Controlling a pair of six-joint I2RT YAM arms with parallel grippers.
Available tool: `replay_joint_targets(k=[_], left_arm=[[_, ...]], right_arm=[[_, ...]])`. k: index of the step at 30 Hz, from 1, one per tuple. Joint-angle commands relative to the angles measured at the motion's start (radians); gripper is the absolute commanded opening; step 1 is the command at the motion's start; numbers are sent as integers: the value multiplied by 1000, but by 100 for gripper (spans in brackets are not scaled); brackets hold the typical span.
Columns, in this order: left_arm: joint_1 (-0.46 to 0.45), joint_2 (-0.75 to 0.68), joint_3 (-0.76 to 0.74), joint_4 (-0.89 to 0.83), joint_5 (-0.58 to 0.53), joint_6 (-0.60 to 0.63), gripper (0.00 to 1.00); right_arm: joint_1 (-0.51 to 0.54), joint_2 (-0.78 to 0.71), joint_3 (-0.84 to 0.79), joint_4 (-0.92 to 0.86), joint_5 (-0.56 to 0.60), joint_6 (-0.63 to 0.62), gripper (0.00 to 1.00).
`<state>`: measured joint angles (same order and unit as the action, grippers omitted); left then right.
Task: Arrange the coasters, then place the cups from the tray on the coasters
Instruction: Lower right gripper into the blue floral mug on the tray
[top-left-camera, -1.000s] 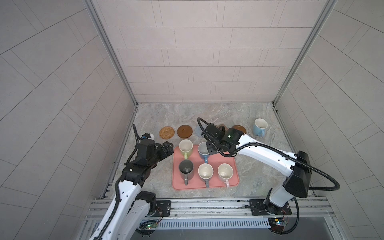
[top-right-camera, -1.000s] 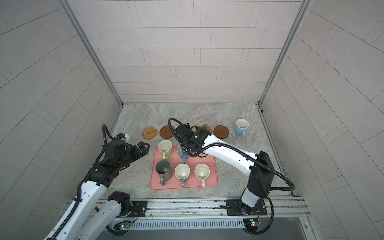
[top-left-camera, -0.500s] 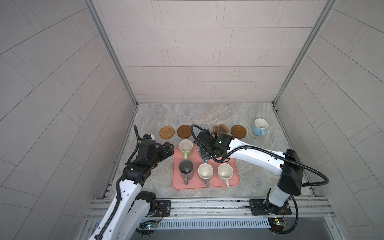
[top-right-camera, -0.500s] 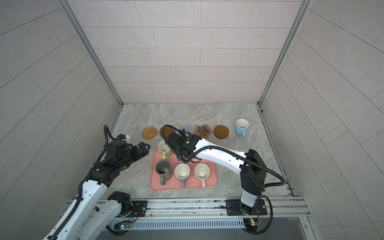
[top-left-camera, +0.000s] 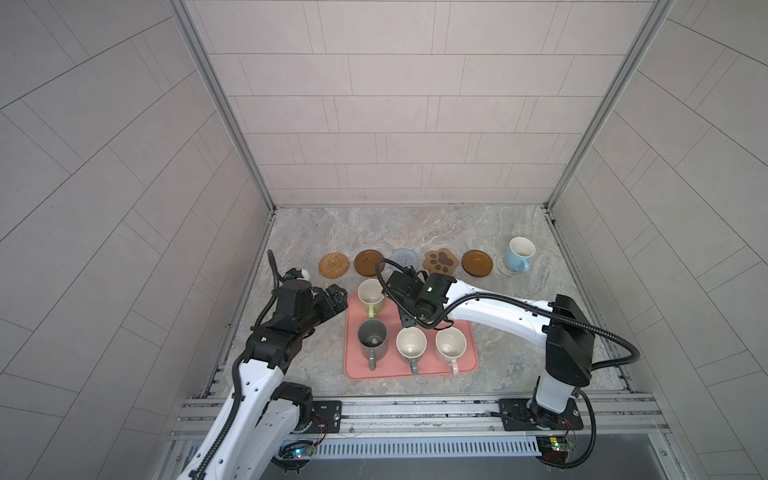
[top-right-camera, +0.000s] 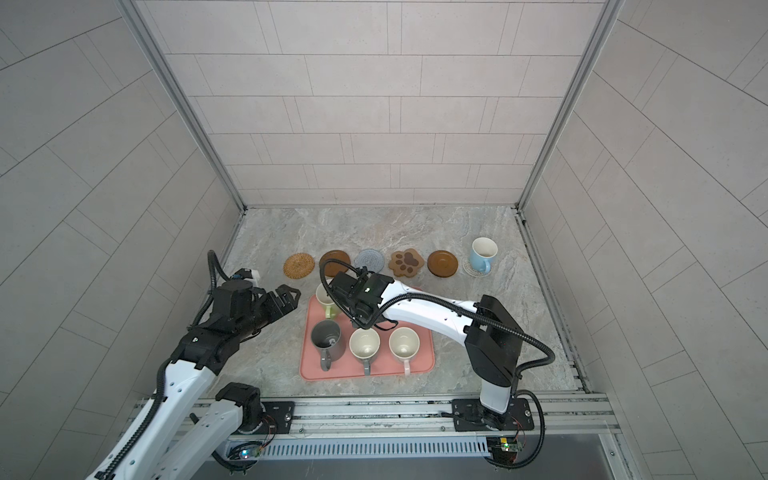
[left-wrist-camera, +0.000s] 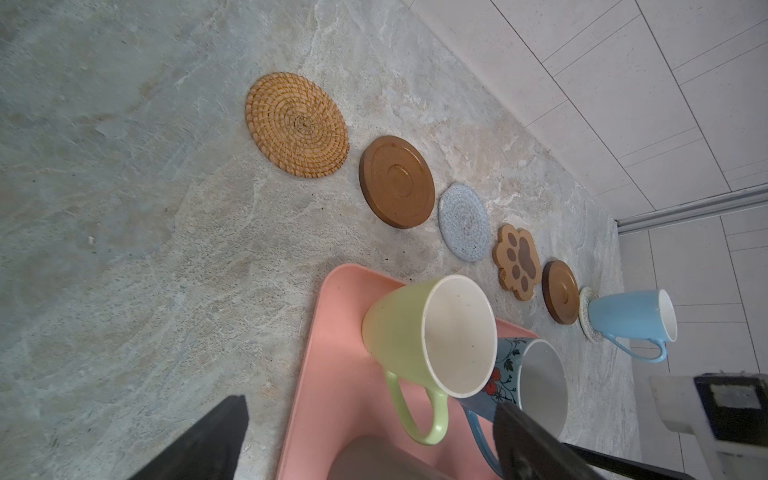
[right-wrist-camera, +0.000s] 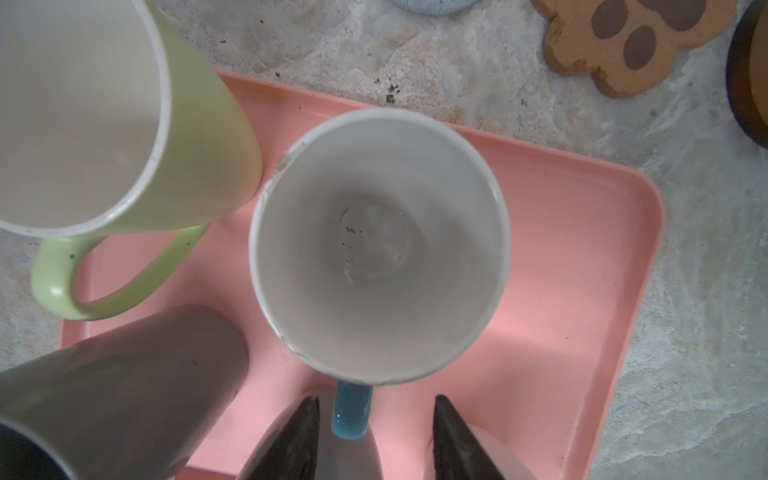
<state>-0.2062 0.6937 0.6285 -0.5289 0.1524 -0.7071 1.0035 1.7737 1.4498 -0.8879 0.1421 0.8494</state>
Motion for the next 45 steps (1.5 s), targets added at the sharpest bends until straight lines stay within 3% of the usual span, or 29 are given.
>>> replay_joint_targets(k=[1,15,36,45], left_arm=[[-4,-7,-12,5,-10,-11,100],[-4,-7,-12,4,-8,-12,100],[-4,-26,-13,-14,-15,-11,100],[-4,-32,-14,-17,-19,-11,100]], right_arm=[[5,18,-18,-16,11,26,46],[3,38,-44,-8,33,30,42],[-3,49,-83,76,30,8,17],[-6,28,-73,49,65,-13,13]])
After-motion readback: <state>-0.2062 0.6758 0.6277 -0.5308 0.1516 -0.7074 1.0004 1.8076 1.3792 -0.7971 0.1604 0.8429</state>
